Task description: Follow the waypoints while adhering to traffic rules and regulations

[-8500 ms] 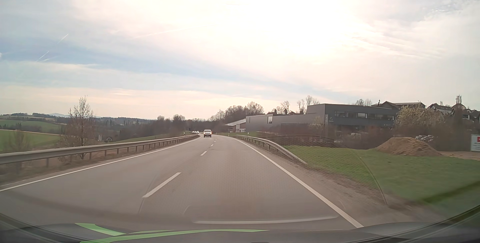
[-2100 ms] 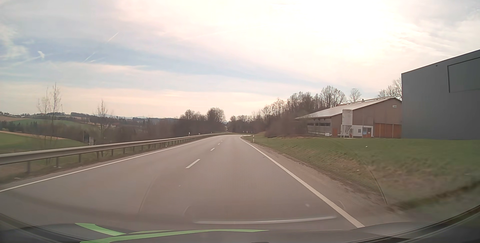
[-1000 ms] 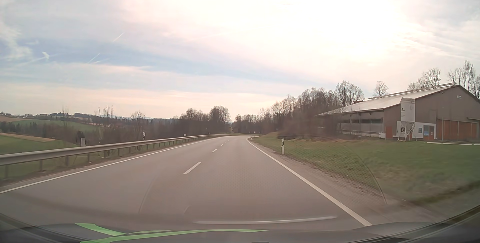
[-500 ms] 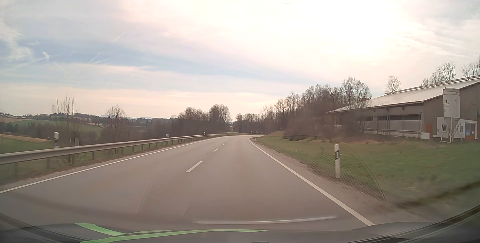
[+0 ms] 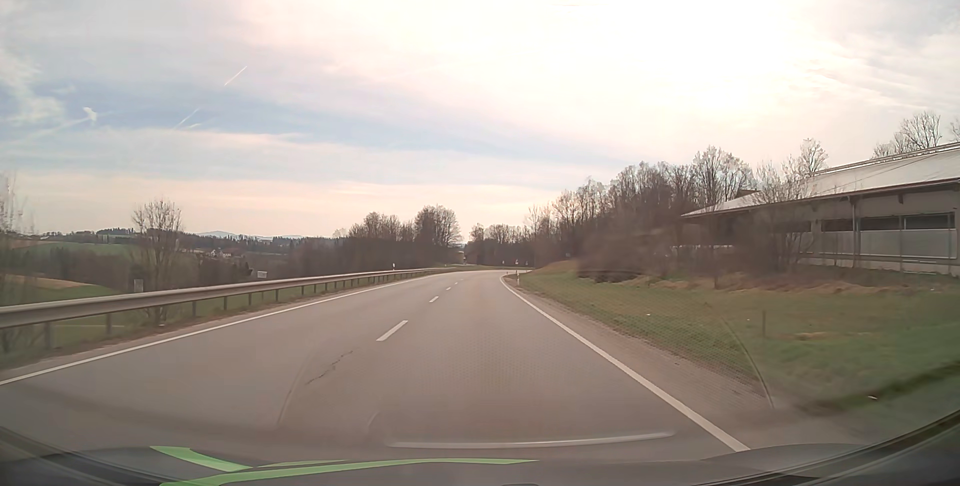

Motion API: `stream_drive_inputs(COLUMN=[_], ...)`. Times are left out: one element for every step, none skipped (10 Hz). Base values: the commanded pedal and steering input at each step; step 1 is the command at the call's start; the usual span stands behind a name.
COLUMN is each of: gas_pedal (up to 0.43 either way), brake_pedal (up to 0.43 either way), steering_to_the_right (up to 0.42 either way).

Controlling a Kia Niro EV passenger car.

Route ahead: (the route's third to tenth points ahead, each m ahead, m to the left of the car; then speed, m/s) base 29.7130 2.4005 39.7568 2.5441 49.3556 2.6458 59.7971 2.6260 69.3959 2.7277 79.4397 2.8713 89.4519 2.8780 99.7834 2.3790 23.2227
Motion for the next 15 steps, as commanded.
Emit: stream_drive_inputs(gas_pedal=[0.098, 0.098, 0.098, 0.098, 0.098, 0.098, 0.098, 0.098, 0.098, 0.098, 0.098, 0.098, 0.098, 0.098, 0.11], brake_pedal=[0.0, 0.0, 0.0, 0.0, 0.0, 0.0, 0.0, 0.0, 0.0, 0.0, 0.0, 0.0, 0.0, 0.0, 0.0], steering_to_the_right=[0.002, 0.002, 0.003, 0.003, 0.002, 0.002, 0.002, 0.002, 0.002, 0.001, 0.001, 0.001, 0.001, 0.001, 0.001])
